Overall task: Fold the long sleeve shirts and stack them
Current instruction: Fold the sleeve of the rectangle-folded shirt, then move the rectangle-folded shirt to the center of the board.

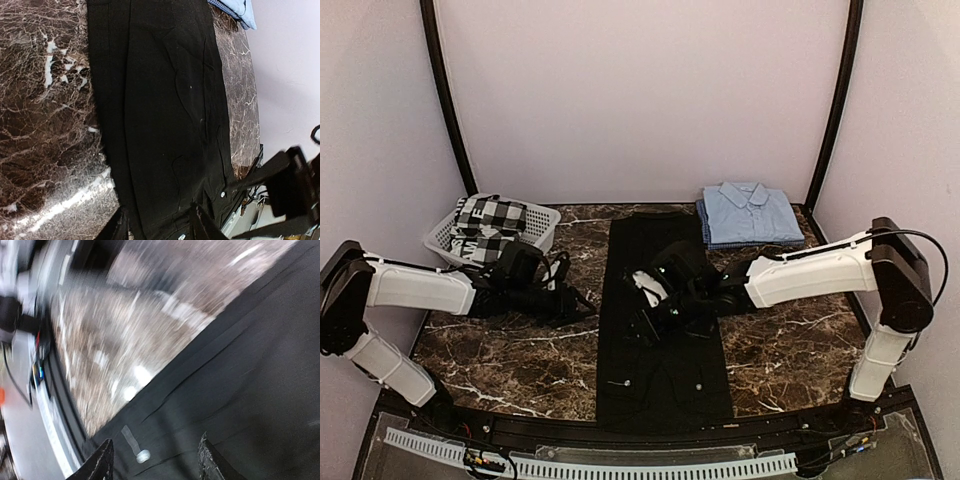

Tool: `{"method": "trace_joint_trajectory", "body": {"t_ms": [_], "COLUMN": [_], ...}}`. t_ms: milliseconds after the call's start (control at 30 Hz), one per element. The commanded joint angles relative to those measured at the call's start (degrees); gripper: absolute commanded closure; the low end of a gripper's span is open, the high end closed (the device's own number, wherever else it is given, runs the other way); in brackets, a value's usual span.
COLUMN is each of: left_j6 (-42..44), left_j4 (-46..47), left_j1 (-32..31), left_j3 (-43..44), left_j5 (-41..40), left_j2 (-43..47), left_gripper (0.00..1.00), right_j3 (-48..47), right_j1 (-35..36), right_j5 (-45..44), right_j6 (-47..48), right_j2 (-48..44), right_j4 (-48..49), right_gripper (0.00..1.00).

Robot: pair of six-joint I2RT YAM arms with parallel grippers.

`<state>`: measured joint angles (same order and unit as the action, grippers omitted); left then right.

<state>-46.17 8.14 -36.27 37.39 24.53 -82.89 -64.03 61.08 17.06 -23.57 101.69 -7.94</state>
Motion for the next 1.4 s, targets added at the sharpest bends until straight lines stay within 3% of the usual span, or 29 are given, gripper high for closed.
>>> {"method": "trace_joint_trajectory", "body": {"t_ms": [0,267,633,1000,1367], "left_j6": [2.0,3.6,3.5,1.8,0.8], "left_j4": [-1.3,-1.4,2.3,2.6,-2.0], "left_j1": [-0.2,-0.3,-0.2,0.2,1.7], "left_j3": [2.9,10.5,26.8,40.3,44.6], "left_j5": [0.5,1.4,2.8,3.9,3.0], "left_j2": [-1.7,-7.7,-24.0,-39.0,-45.8], "left_gripper": [0.6,0.62,0.69,0.73,0.74], "right_j3": [-5.0,-11.0,-19.0,-27.6,-38.3], "right_j1": [-7.4,-18.3,-25.1,-29.8,-31.5], "right_j5": [-1.7,6.2,13.8,16.1,16.1], "right_j6": [-2.1,-6.2,-12.5,-13.6,-10.9], "right_j2": [-2.3,4.7,18.1,30.1,35.6], "right_j4": [2.5,9.1,15.2,13.0,4.3], "right_gripper": [0.47,0.58,0.67,0.7,0.68]}}
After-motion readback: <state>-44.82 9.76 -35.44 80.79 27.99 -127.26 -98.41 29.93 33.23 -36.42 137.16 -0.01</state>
